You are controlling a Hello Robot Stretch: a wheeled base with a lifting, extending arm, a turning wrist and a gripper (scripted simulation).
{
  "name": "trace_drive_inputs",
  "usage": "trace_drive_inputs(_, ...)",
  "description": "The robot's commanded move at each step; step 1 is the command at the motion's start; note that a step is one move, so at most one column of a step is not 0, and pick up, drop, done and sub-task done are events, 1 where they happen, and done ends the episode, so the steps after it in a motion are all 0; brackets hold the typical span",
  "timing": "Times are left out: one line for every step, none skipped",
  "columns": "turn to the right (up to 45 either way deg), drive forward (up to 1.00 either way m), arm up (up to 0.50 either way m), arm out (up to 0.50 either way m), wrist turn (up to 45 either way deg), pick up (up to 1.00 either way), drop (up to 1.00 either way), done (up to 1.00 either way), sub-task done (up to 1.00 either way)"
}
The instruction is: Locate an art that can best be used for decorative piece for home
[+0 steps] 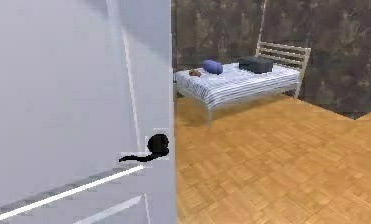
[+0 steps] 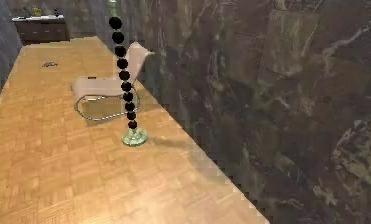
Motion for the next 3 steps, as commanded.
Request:
trace_drive_inputs(-45.0,0.00,0.00,0.00,0.0,0.00,0.00,0.00,0.00)
trace_drive_inputs(-30.0,0.00,0.00,0.00,0.0,0.00,0.00,0.00,0.00)
trace_drive_inputs(0.0,0.55,0.00,0.00,0.0,0.00,0.00,0.00,0.00)
